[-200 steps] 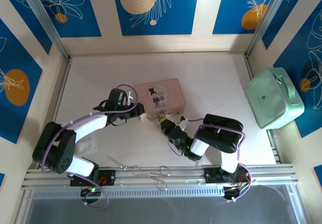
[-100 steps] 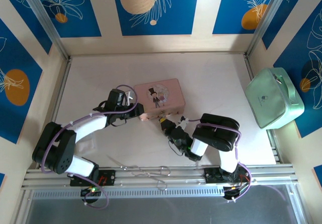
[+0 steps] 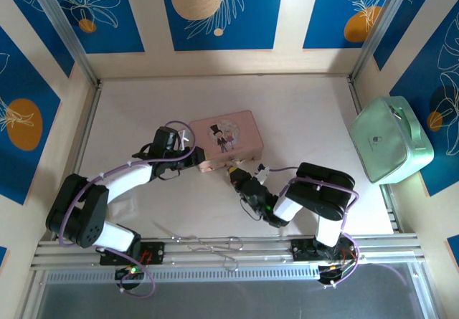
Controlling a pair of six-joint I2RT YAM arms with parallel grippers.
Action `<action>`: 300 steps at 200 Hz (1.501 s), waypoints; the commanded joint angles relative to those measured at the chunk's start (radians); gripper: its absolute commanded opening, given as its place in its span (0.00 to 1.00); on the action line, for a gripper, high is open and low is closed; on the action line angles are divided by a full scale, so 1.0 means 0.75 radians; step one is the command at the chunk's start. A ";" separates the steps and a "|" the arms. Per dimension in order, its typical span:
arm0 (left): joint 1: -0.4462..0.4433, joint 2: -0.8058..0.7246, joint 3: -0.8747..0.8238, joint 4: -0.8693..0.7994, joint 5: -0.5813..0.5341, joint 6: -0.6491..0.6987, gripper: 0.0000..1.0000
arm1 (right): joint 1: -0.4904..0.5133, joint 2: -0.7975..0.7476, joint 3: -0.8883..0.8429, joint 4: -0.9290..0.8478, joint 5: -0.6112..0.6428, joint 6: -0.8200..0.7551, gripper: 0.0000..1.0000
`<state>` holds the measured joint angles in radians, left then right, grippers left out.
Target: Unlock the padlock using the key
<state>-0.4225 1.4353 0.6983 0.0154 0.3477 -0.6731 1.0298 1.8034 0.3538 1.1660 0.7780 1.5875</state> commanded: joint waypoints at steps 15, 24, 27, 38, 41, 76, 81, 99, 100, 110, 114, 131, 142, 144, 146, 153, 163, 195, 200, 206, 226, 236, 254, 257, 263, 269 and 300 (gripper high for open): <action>0.013 0.054 -0.062 -0.194 -0.018 0.048 0.44 | -0.036 0.005 0.047 -0.006 0.146 0.074 0.00; 0.013 0.054 -0.058 -0.195 -0.016 0.053 0.44 | -0.036 0.013 0.054 -0.005 0.150 0.088 0.00; 0.013 0.054 -0.058 -0.197 -0.018 0.054 0.43 | -0.037 0.015 0.056 -0.006 0.152 0.093 0.00; 0.013 0.056 -0.057 -0.202 -0.018 0.060 0.44 | -0.037 0.017 0.062 -0.018 0.159 0.113 0.00; 0.013 0.056 -0.057 -0.203 -0.017 0.062 0.43 | -0.037 0.017 0.062 -0.023 0.165 0.119 0.00; 0.013 0.062 -0.063 -0.193 -0.008 0.064 0.43 | -0.039 -0.007 0.064 -0.131 0.202 0.196 0.00; 0.013 0.062 -0.062 -0.192 -0.006 0.065 0.43 | -0.038 -0.011 0.064 -0.137 0.207 0.199 0.00; 0.013 0.064 -0.064 -0.188 0.000 0.067 0.43 | -0.038 -0.012 0.060 -0.153 0.221 0.227 0.00; 0.013 0.064 -0.063 -0.188 -0.001 0.067 0.43 | -0.039 -0.011 0.060 -0.152 0.222 0.227 0.00; 0.013 0.064 -0.063 -0.190 0.002 0.072 0.43 | -0.043 -0.009 0.062 -0.147 0.218 0.233 0.00; 0.012 0.064 -0.062 -0.188 0.001 0.074 0.43 | -0.041 -0.008 0.062 -0.145 0.218 0.235 0.00; 0.013 0.065 -0.057 -0.197 -0.003 0.083 0.43 | -0.053 -0.004 0.066 -0.102 0.213 0.199 0.00; 0.013 0.065 -0.052 -0.207 -0.007 0.092 0.43 | -0.054 -0.015 0.066 -0.113 0.217 0.195 0.00; 0.013 0.066 -0.052 -0.209 -0.007 0.094 0.43 | -0.055 -0.017 0.066 -0.118 0.219 0.198 0.00; 0.013 0.068 -0.052 -0.210 -0.008 0.094 0.43 | -0.055 -0.019 0.066 -0.122 0.221 0.197 0.00; 0.013 0.068 -0.049 -0.215 -0.008 0.095 0.43 | -0.054 -0.028 0.066 -0.140 0.225 0.204 0.00; 0.012 0.066 -0.049 -0.219 -0.008 0.096 0.43 | -0.054 -0.033 0.064 -0.167 0.228 0.225 0.00; 0.013 0.059 -0.049 -0.220 -0.008 0.096 0.43 | -0.060 -0.006 0.056 -0.109 0.223 0.224 0.00; 0.013 0.056 -0.049 -0.222 -0.009 0.098 0.43 | -0.064 -0.002 0.058 -0.100 0.219 0.218 0.00; 0.012 0.058 -0.046 -0.224 -0.010 0.098 0.43 | -0.066 0.001 0.060 -0.089 0.214 0.211 0.00; 0.013 0.056 -0.045 -0.233 -0.015 0.107 0.43 | -0.074 -0.001 0.073 -0.069 0.201 0.195 0.00; 0.013 0.056 -0.044 -0.239 -0.018 0.112 0.43 | -0.078 -0.007 0.078 -0.064 0.194 0.185 0.00; 0.013 0.054 -0.041 -0.246 -0.019 0.117 0.42 | -0.081 -0.023 0.079 -0.094 0.194 0.190 0.00; 0.013 0.054 -0.043 -0.247 -0.019 0.117 0.42 | -0.079 -0.026 0.077 -0.100 0.193 0.192 0.00; 0.013 0.052 -0.040 -0.249 -0.022 0.118 0.42 | -0.078 -0.028 0.073 -0.102 0.192 0.195 0.00; 0.013 0.050 -0.039 -0.249 -0.021 0.117 0.42 | -0.076 -0.026 0.065 -0.098 0.190 0.197 0.00; 0.011 0.042 -0.030 -0.244 -0.011 0.104 0.43 | -0.044 -0.003 0.036 -0.064 0.194 0.214 0.00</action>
<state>-0.4210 1.4410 0.7029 0.0154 0.3626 -0.6456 1.0000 1.8027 0.4019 1.0904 0.8085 1.7367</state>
